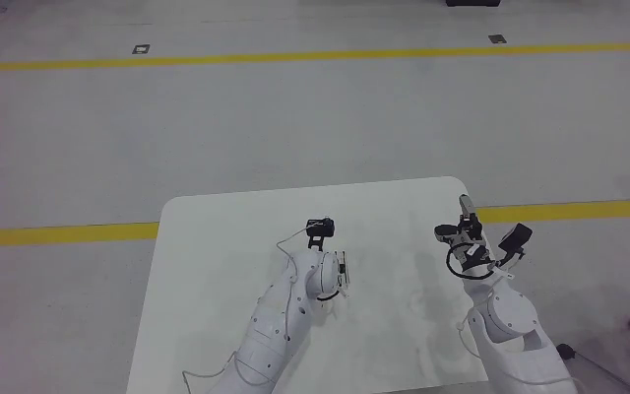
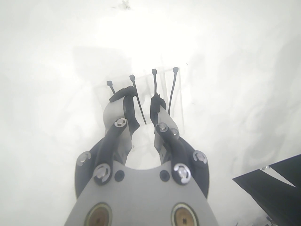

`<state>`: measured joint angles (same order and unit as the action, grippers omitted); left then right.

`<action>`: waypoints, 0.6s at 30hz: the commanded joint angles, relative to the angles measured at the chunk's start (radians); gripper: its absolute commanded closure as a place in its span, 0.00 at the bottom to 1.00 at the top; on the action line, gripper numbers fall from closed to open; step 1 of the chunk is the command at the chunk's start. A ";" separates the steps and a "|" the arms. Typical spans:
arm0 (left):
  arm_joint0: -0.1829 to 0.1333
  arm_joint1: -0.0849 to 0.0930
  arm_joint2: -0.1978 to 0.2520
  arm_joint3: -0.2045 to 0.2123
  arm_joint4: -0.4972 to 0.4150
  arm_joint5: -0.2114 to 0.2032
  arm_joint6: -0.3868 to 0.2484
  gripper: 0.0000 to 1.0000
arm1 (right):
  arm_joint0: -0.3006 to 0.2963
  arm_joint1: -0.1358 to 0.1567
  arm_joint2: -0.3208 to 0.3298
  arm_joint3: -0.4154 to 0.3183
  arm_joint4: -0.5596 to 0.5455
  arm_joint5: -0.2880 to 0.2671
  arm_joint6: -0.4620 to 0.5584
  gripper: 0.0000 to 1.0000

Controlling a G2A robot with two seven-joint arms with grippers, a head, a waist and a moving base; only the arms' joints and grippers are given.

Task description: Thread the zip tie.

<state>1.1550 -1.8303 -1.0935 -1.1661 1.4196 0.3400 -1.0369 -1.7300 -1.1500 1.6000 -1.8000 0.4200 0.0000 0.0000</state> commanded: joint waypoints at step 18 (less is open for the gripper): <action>-0.007 -0.004 -0.007 0.025 0.005 0.000 0.014 0.87 | 0.000 0.000 0.000 0.000 0.000 0.000 0.000 0.00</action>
<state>1.1479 -1.8343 -1.0996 -1.1420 1.4246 0.3400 -1.0228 -1.7300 -1.1500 1.6000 -1.8000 0.4200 0.0000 0.0000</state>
